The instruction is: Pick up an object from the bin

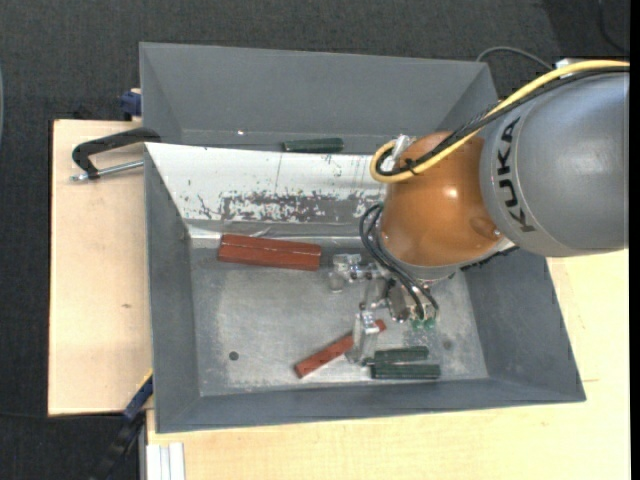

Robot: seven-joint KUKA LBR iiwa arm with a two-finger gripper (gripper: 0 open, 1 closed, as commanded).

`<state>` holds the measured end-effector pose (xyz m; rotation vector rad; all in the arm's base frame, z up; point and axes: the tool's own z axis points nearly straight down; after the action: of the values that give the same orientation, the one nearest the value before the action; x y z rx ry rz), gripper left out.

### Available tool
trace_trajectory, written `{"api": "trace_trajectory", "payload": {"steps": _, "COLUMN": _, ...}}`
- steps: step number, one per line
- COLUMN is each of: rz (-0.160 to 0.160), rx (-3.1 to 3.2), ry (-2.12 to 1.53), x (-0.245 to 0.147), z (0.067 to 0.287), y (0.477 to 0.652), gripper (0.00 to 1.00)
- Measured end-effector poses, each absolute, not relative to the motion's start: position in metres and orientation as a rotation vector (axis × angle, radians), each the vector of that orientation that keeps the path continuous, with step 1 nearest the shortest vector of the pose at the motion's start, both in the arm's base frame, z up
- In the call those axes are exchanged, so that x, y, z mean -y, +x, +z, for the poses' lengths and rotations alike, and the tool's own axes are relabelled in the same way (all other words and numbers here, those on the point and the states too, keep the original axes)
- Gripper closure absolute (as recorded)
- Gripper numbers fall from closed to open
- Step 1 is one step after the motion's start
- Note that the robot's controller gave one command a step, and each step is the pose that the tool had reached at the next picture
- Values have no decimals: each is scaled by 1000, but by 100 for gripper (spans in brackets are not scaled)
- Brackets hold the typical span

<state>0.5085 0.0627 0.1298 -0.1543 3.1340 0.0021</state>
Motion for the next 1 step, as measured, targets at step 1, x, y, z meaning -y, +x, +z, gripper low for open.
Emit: {"api": "trace_trajectory", "payload": {"steps": 1, "rz": 0, "rx": -3130, "ry": -228, "x": -56, "z": 98, "y": 500, "gripper": 0}}
